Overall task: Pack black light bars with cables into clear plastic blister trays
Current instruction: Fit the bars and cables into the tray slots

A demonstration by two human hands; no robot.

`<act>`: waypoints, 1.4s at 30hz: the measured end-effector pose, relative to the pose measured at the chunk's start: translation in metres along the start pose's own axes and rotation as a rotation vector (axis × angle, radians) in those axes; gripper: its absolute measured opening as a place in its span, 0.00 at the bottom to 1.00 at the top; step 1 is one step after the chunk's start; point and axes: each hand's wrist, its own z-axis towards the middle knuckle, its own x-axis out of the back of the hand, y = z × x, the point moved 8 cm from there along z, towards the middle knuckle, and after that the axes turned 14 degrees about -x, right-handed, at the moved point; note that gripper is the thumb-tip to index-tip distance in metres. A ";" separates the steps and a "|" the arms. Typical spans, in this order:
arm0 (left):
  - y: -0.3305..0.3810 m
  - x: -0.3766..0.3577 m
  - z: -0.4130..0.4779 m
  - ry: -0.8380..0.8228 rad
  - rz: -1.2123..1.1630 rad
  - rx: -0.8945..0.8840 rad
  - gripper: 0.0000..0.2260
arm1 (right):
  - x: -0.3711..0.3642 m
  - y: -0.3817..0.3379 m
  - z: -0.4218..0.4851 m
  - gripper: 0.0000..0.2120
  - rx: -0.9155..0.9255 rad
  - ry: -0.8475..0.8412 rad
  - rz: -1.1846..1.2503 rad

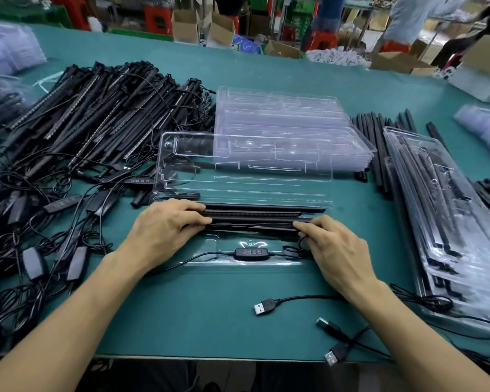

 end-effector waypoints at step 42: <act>-0.032 -0.008 -0.004 0.095 -0.186 0.370 0.11 | -0.017 0.016 0.014 0.12 -0.071 -0.117 0.234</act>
